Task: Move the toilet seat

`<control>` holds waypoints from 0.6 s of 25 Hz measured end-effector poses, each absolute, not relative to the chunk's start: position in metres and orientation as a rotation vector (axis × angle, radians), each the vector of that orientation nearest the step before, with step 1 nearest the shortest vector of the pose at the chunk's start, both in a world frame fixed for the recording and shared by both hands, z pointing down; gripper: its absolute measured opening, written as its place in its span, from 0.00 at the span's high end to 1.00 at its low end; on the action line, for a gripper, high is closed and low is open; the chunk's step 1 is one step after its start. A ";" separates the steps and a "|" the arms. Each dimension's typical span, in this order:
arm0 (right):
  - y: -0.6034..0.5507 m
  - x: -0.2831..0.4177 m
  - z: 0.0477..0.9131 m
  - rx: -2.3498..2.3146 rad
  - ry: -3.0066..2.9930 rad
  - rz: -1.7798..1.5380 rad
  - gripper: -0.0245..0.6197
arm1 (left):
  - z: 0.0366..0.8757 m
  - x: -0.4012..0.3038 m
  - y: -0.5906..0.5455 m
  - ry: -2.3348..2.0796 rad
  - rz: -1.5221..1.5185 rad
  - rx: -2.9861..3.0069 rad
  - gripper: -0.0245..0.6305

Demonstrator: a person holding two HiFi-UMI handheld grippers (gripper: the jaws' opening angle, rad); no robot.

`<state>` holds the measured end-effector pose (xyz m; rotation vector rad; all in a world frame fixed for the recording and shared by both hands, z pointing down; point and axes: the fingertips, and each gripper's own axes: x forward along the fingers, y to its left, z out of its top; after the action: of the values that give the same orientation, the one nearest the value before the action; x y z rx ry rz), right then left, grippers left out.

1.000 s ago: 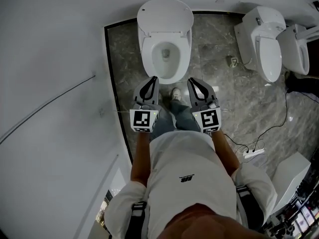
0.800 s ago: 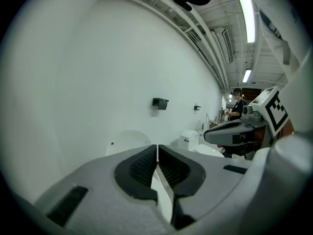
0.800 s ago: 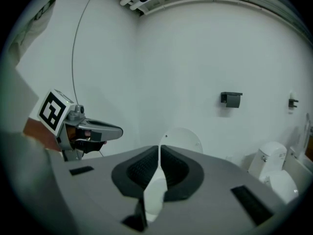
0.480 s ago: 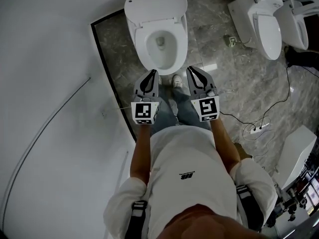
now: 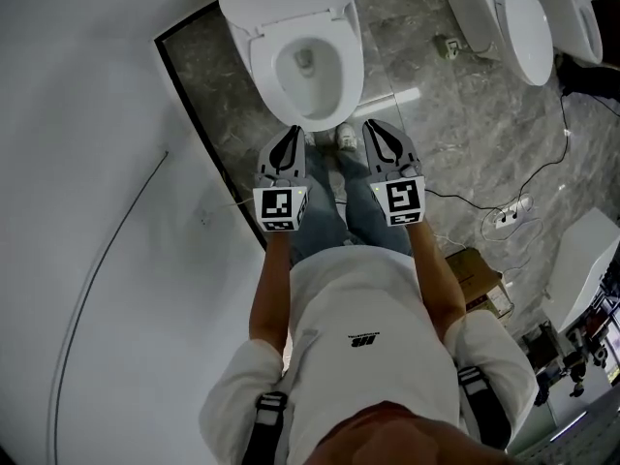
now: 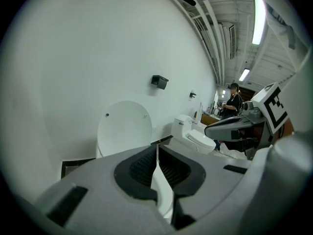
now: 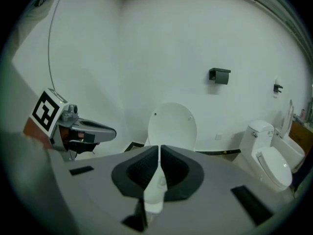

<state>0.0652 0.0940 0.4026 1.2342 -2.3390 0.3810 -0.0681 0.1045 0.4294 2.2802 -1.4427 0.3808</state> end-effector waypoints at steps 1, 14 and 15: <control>0.094 0.066 0.410 1.234 -2.327 0.388 0.91 | 0.436 -0.068 0.104 -1.433 0.383 2.274 0.91; 0.085 0.063 0.485 1.242 -2.259 0.472 0.91 | 0.502 -0.065 0.103 -1.368 0.442 2.234 0.91; 0.085 0.063 0.490 1.246 -2.256 0.484 0.91 | 0.508 -0.066 0.103 -1.369 0.449 2.232 0.91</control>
<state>0.0626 0.0852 0.4901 1.2455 -2.2560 0.4845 -0.0660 0.1035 0.5084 2.2318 -1.3691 0.4494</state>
